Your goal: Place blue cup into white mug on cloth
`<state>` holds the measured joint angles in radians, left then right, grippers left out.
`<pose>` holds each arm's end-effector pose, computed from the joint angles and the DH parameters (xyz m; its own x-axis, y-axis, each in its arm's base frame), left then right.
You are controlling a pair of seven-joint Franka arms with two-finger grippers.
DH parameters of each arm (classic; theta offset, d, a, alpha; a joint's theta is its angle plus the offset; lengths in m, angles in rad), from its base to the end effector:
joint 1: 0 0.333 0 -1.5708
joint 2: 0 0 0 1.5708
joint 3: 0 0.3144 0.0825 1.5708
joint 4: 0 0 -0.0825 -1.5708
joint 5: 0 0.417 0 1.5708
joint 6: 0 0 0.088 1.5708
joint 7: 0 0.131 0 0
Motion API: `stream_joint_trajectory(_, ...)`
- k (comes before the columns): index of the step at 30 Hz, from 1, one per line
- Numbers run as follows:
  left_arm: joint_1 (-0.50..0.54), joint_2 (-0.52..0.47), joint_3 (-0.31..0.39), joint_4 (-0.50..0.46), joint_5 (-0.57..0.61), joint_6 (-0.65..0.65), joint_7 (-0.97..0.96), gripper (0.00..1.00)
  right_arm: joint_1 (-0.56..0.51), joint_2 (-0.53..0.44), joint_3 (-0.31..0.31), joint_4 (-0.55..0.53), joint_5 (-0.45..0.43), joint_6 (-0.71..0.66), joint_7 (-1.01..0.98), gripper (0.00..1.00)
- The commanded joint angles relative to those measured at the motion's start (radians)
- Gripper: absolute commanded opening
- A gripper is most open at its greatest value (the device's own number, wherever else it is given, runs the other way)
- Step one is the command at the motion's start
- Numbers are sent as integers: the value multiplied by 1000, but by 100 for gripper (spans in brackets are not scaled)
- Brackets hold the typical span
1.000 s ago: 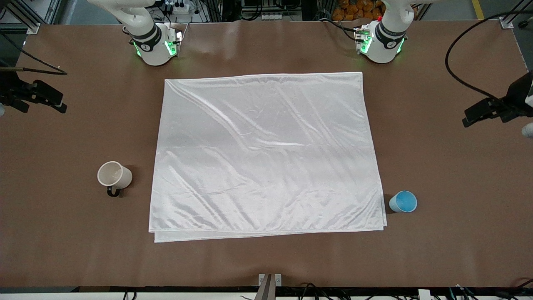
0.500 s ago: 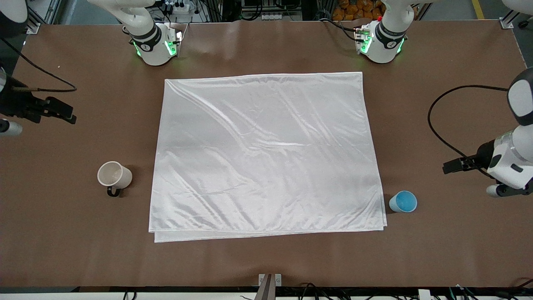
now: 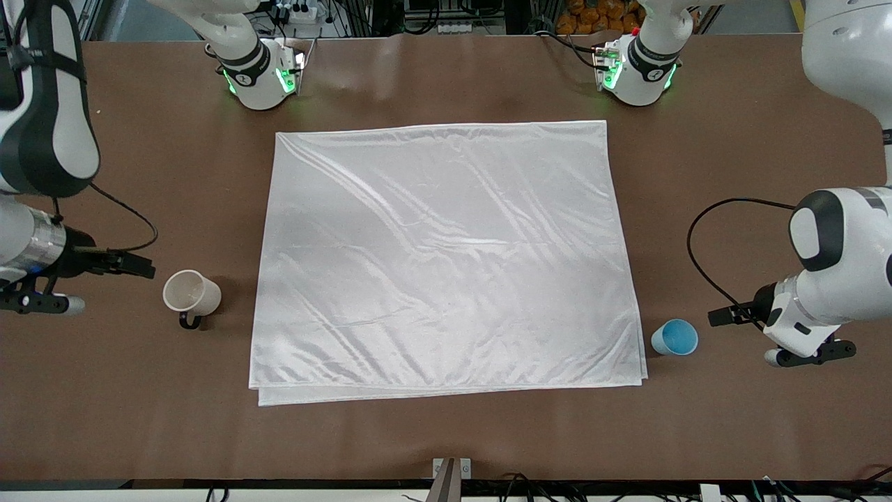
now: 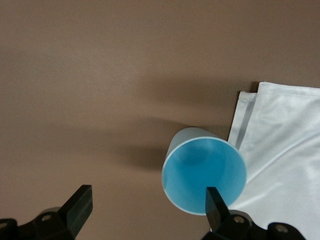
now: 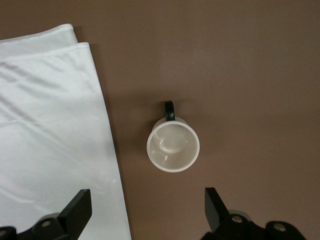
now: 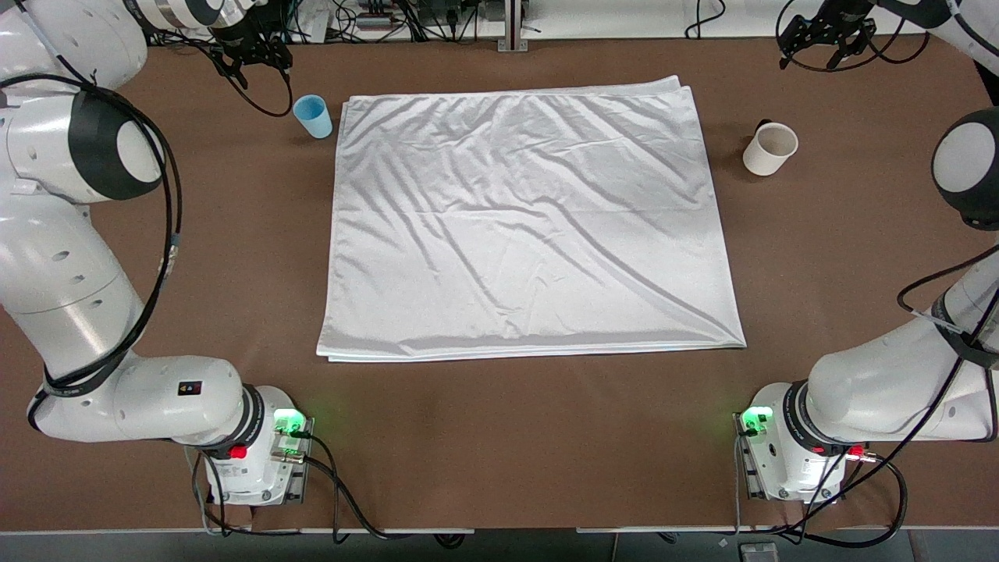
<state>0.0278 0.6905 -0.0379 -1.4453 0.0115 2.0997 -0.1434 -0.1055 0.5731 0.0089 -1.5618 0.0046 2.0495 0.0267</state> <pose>0.7435 -0.0026 0.2354 0.9902 0.1349 -0.0373 0.1353 -0.9908 0.0092 0.7095 -0.0691 0.2612 0.9884 -0.1257 -0.0855 -0.1267 -0.9919 -0.0064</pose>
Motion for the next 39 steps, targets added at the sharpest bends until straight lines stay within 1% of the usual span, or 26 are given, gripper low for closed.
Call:
stream_joint_trajectory(1, -2, 35, 0, 20, 1, 23, 15, 100, -22, 42, 8, 31, -1, 12, -5, 100)
stream_joint_trajectory(12, -2, 70, 0, 20, 2, 83, 15, 100, -19, 88, 8, 32, -1, 12, -5, 100)
stream_joint_trajectory(13, -2, 72, 0, 20, 2, 83, 15, 98, -19, 91, 8, 31, -1, 12, -5, 100)
stream_joint_trajectory(16, -2, 78, 0, 20, 2, 83, 15, 85, -19, 100, 6, 31, -1, 14, -5, 100)
stream_joint_trajectory(21, -2, 84, -2, 20, 1, 97, 13, 59, -19, 113, 8, 31, -2, 15, -5, 100)
stream_joint_trajectory(22, -2, 86, 0, 20, 1, 97, 13, 53, -20, 114, 8, 31, -1, 15, -5, 97)
stream_joint_trajectory(25, -3, 90, 0, 20, 1, 98, 15, 38, -19, 117, 8, 31, -1, 27, -5, 71)
stream_joint_trajectory(26, -2, 90, -2, 20, 1, 98, 13, 34, -19, 119, 8, 29, 0, 34, -7, 61)
stream_joint_trajectory(29, -3, 90, -2, 20, 1, 98, 15, 13, -19, 129, 8, 28, 0, 38, -8, 37)
stream_joint_trajectory(30, -3, 90, -2, 20, 2, 98, 15, 4, -19, 131, 8, 28, -1, 38, -14, 29)
stream_joint_trajectory(31, -3, 90, -2, 20, 2, 98, 15, 0, -19, 131, 8, 28, 0, 38, -22, 22)
stream_joint_trajectory(34, -3, 87, -4, 20, 7, 98, 16, 0, -16, 133, 8, 28, 3, 38, -27, 4)
stream_joint_trajectory(35, -3, 87, -4, 20, 8, 98, 15, 0, -14, 133, 8, 28, 3, 38, -27, 0)
stream_joint_trajectory(39, -3, 78, -4, 20, 10, 98, 16, 0, -11, 133, 10, 28, 5, 37, -25, 0)
